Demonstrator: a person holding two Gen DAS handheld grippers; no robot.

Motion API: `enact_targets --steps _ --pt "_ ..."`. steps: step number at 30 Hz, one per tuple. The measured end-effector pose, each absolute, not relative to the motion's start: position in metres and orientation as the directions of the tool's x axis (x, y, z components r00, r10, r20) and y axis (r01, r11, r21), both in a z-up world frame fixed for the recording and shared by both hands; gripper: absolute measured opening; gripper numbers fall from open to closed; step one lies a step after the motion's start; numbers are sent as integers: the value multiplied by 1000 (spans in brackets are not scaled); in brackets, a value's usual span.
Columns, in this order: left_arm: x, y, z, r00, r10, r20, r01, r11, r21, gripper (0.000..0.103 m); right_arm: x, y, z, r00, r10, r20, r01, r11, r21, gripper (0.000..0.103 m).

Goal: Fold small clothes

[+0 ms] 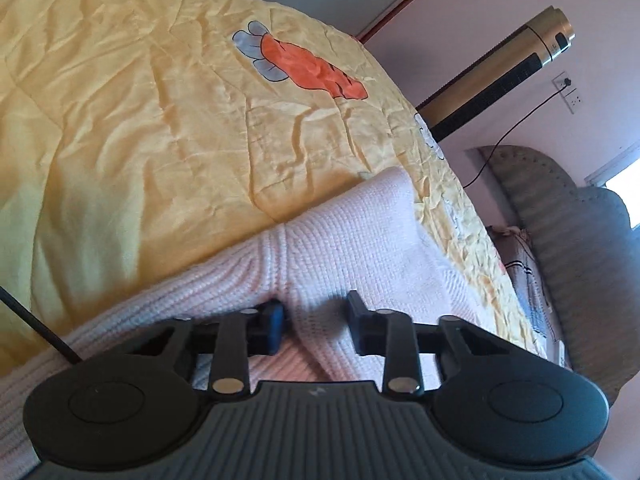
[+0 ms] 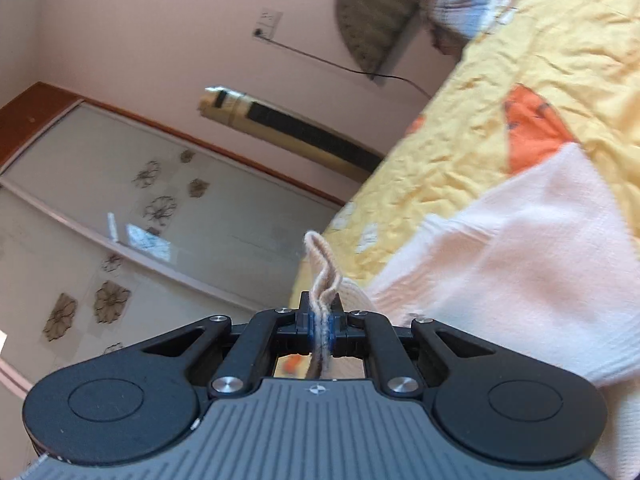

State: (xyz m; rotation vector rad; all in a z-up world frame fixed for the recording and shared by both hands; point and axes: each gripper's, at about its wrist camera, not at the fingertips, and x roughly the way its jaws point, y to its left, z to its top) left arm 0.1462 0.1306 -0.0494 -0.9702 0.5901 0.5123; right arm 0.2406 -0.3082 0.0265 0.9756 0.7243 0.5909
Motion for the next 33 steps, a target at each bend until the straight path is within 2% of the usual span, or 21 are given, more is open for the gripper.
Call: enact_targets --steps 2,4,9,12,14,16,18,19,20,21,24,27,28,31,33 --pt "146 131 -50 735 139 -663 -635 485 -602 22 240 -320 -3 626 682 -379 -33 508 861 12" --pt "146 130 -49 733 137 -666 -631 504 -590 22 236 -324 -24 606 663 -440 17 542 840 12" --pt "143 130 -50 749 133 -650 -613 513 -601 23 235 -324 -31 588 624 -515 35 616 787 16" --pt "140 130 -53 763 137 -632 -601 510 -615 24 237 -319 -22 591 595 -545 -2 676 737 44" --pt "141 125 -52 764 157 -626 -598 538 -595 24 237 -318 -19 588 577 -567 -13 708 706 55" --pt "142 118 -51 765 178 -618 -592 571 -568 27 239 -314 -21 572 585 -575 -36 719 694 55" --pt "144 112 -50 766 207 -609 -585 619 -525 27 239 -305 -21 562 571 -598 -76 756 650 50" --pt "144 109 -50 766 219 -604 -581 638 -506 26 239 -299 -21 553 564 -613 -92 773 628 44" --pt "144 105 -50 765 231 -601 -577 662 -478 26 240 -295 -22 540 555 -632 -102 789 606 18" --pt "144 102 -49 761 244 -601 -576 682 -451 25 243 -293 -25 520 553 -651 -99 796 597 10" --pt "142 100 -46 762 239 -602 -565 700 -437 21 243 -293 -16 550 538 -639 -122 808 576 9" --pt "143 100 -48 765 224 -604 -555 705 -441 21 233 -307 12 631 579 -516 -162 749 642 9" --pt "144 98 -49 765 227 -602 -551 715 -430 21 235 -312 13 645 567 -513 -159 755 636 8" --pt "146 92 -50 763 246 -597 -544 744 -389 21 251 -322 -23 586 493 -643 -34 808 588 8" --pt "146 90 -51 768 252 -589 -538 753 -379 21 246 -322 -30 598 505 -622 -30 790 613 8"
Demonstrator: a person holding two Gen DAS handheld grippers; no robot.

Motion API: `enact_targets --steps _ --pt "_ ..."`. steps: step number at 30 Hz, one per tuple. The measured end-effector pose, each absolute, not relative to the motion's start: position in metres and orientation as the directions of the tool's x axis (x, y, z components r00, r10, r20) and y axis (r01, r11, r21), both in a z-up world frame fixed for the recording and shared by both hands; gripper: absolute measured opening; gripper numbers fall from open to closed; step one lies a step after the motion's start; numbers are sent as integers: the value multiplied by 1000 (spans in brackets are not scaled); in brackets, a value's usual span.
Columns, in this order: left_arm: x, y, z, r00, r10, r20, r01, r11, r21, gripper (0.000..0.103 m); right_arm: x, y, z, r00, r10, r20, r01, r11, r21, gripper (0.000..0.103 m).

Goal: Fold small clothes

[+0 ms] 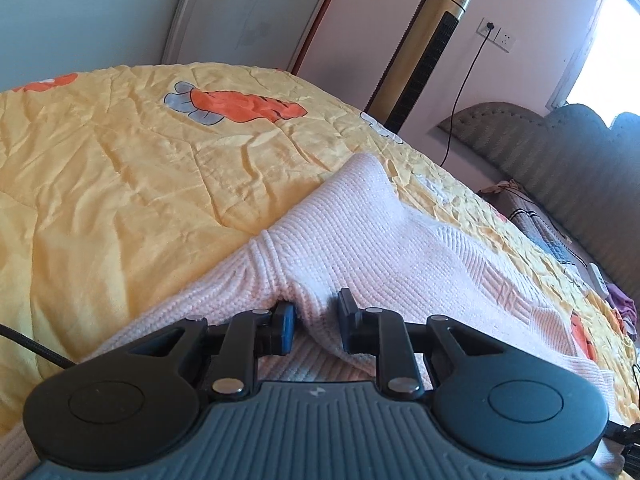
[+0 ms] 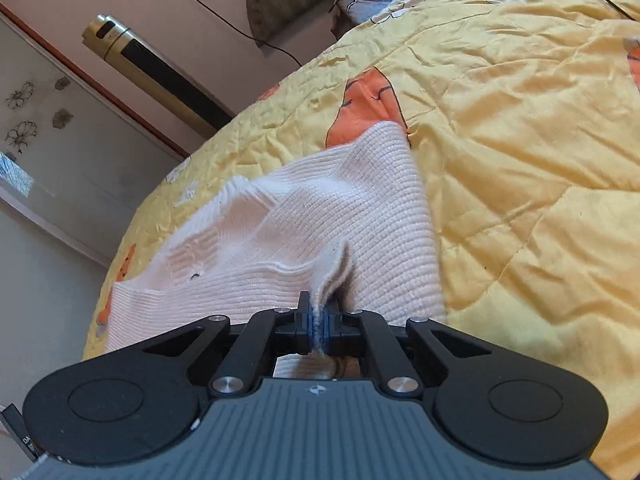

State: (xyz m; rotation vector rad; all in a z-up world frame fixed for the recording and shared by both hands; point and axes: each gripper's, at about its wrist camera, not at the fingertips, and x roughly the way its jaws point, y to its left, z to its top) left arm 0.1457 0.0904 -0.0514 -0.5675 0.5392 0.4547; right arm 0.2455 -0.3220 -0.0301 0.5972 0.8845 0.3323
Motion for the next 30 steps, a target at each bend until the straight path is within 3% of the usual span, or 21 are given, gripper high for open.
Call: enact_targets --steps 4,9,12,14,15,16,17,20,23,30 --pt "145 91 -49 770 241 -591 -529 760 -378 23 242 -317 -32 607 492 -624 -27 798 602 7" --pt "115 101 -23 784 99 -613 -473 735 -486 27 231 -332 -18 645 482 -593 25 762 647 35" --pt "111 83 1 842 95 -531 -373 813 -446 28 215 -333 11 739 406 -538 -8 804 595 41" --pt "136 63 12 863 73 -499 -276 897 -346 38 214 -317 26 745 421 -517 -86 830 551 43" --pt "152 54 11 859 80 -506 -253 926 -282 54 218 -304 29 722 450 -525 -125 832 541 45" --pt "170 48 7 843 86 -532 -232 949 -215 73 223 -290 30 694 474 -542 -160 836 525 55" --pt "193 40 -2 809 103 -579 -209 971 -120 73 229 -273 30 667 482 -568 -197 849 489 62" --pt "227 31 -26 730 174 -661 -195 980 42 71 237 -229 18 633 387 -671 -263 922 283 63" --pt "225 38 -43 749 148 -646 -179 984 18 73 233 -211 -10 626 232 -744 -300 953 45 62" --pt "222 41 -43 748 137 -650 -184 983 -4 73 219 -217 -18 663 253 -704 -336 941 21 64"
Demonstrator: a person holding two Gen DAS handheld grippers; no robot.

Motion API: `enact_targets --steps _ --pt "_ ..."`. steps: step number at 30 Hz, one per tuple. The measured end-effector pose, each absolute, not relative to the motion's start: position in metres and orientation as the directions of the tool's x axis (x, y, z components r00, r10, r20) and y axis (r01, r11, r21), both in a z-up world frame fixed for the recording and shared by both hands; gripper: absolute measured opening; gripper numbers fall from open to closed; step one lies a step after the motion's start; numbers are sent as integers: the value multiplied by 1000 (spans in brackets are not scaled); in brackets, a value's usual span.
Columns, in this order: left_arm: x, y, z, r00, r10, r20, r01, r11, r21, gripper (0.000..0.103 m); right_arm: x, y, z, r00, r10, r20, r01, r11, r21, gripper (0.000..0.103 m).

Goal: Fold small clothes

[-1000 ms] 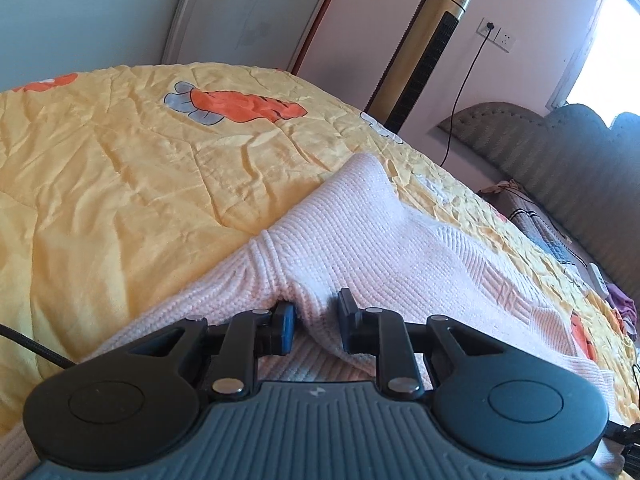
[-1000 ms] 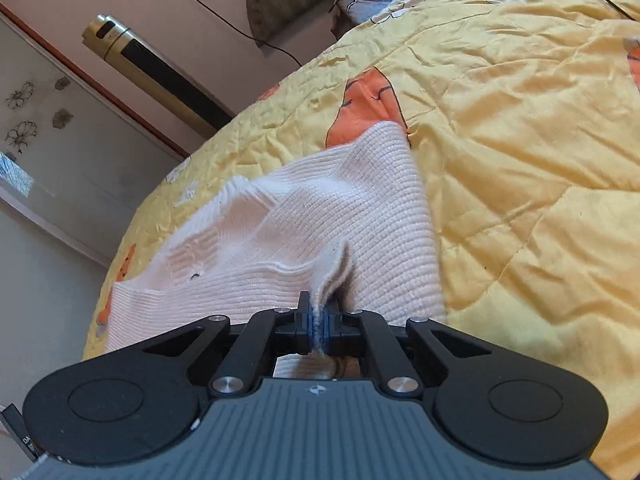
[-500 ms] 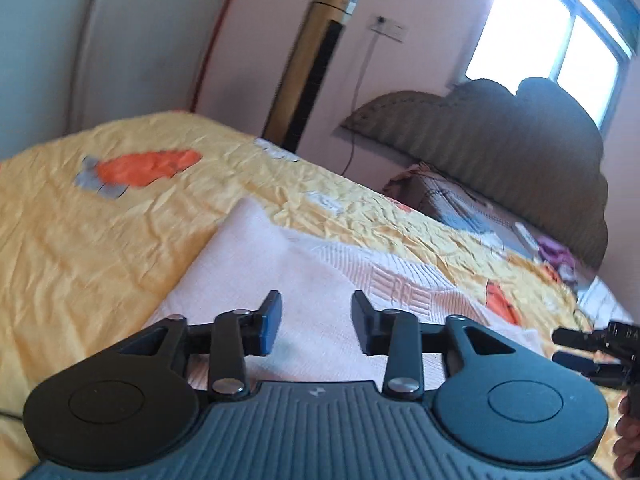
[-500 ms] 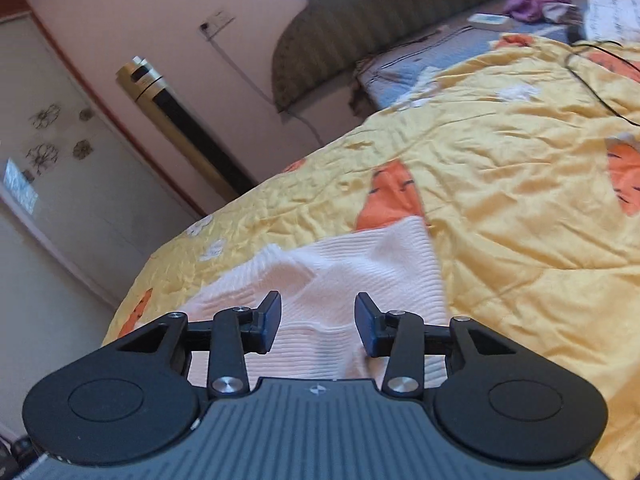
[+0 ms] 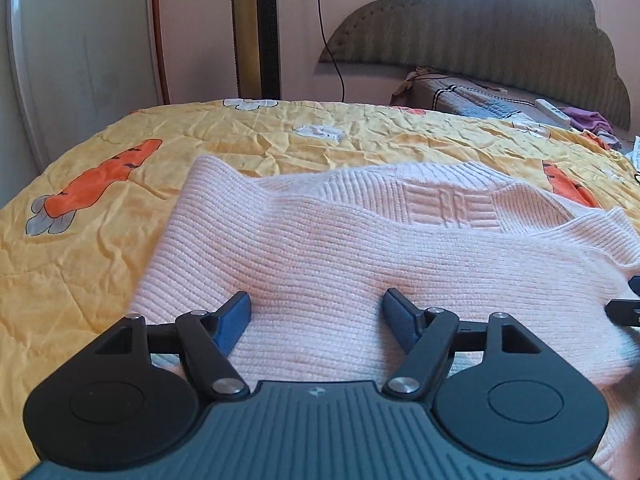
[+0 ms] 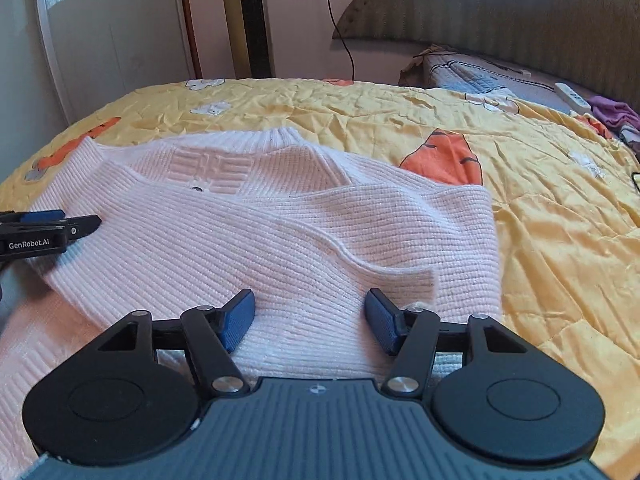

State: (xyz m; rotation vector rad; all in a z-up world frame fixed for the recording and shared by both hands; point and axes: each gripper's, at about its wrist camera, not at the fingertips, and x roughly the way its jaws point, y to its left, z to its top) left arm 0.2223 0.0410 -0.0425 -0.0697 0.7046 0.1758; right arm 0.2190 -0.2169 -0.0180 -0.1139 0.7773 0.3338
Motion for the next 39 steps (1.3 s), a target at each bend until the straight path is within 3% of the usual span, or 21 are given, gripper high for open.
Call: enact_targets --steps 2,5,7,8,9,13,18,20,23,25,26,29,33,36,39 --pt "205 49 -28 754 121 -646 -204 978 -55 72 214 -211 -15 680 232 -695 -330 944 -9 66" --pt "147 66 -6 831 108 -546 -202 973 -114 74 191 -220 4 701 220 -679 -258 965 46 71" --pt "107 79 3 856 126 -502 -226 963 -144 86 158 -236 19 720 291 -630 -271 954 131 78" --pt "86 88 5 865 114 -488 -224 959 -173 86 141 -243 24 728 317 -608 -276 947 163 85" --pt "69 96 6 868 114 -483 -233 953 -195 86 120 -253 28 729 345 -591 -279 938 205 91" --pt "2 122 -4 846 143 -513 -312 914 -259 86 58 -297 19 697 398 -596 -194 905 377 93" --pt "-34 125 -24 785 89 -613 -346 884 -314 86 -2 -325 3 732 354 -582 -58 884 464 83" --pt "-32 115 -33 731 66 -679 -323 910 -260 86 -17 -319 6 747 360 -558 -91 888 451 83" --pt "-34 94 -35 706 107 -700 -265 956 -122 86 -23 -287 7 721 278 -635 -154 958 244 81" --pt "-40 89 -34 698 99 -709 -245 964 -106 86 -27 -271 5 721 173 -671 -157 984 85 81" --pt "-44 88 -34 697 81 -713 -234 965 -120 86 -30 -271 5 718 169 -675 -162 984 74 81" --pt "-54 87 -33 690 49 -722 -206 970 -131 86 -39 -288 2 674 216 -706 -134 976 171 82" --pt "-58 92 -28 669 -38 -742 -168 965 -201 86 -54 -305 -14 594 287 -752 -100 953 286 72" --pt "-56 110 -23 654 -183 -734 -157 916 -368 86 -63 -318 -17 584 417 -696 -78 883 463 59" --pt "-53 147 -25 649 -344 -679 -208 778 -593 86 -62 -332 -24 571 495 -654 -27 808 588 54"
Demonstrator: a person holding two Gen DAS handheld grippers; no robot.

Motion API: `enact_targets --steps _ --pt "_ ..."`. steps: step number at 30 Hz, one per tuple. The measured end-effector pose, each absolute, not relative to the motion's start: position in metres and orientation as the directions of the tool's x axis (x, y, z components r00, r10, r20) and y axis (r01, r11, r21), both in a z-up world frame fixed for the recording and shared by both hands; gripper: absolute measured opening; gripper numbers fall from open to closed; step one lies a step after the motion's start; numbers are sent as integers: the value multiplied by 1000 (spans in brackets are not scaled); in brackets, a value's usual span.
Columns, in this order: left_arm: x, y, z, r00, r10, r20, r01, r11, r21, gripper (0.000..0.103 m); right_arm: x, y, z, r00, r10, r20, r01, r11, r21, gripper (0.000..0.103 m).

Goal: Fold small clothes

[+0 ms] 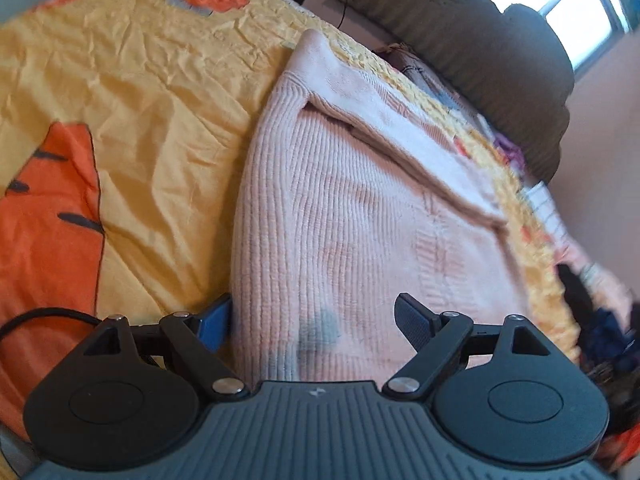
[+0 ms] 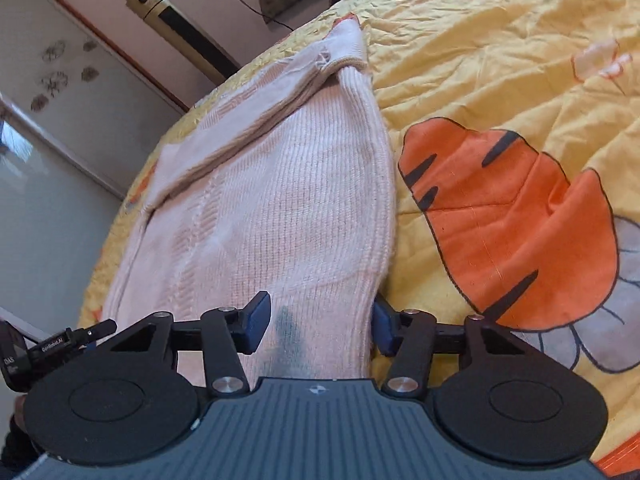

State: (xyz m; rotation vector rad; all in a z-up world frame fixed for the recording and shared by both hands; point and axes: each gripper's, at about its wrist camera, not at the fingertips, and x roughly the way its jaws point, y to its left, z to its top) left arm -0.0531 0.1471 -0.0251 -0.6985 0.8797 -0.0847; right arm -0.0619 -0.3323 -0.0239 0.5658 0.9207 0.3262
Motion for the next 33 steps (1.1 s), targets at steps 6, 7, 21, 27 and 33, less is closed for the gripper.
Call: enact_targets --steps 6,7,21,27,33 --pt "-50 171 -44 593 -495 -635 -239 645 -726 86 -58 -336 -34 532 587 -611 -40 738 674 60" --pt "-49 165 -40 580 -476 -661 -226 685 -693 84 -57 -337 -35 530 597 -602 -34 725 688 61" --pt "-47 126 -10 503 -317 -804 -124 895 -430 14 -55 -341 -40 520 621 -586 -52 708 705 12" --pt "-47 134 -28 449 -321 -834 -159 889 -429 12 -55 -378 12 562 567 -602 -120 776 619 11" --pt "-60 151 -21 459 -392 -797 -134 857 -498 15 -52 -359 -24 485 547 -683 -90 807 583 22"
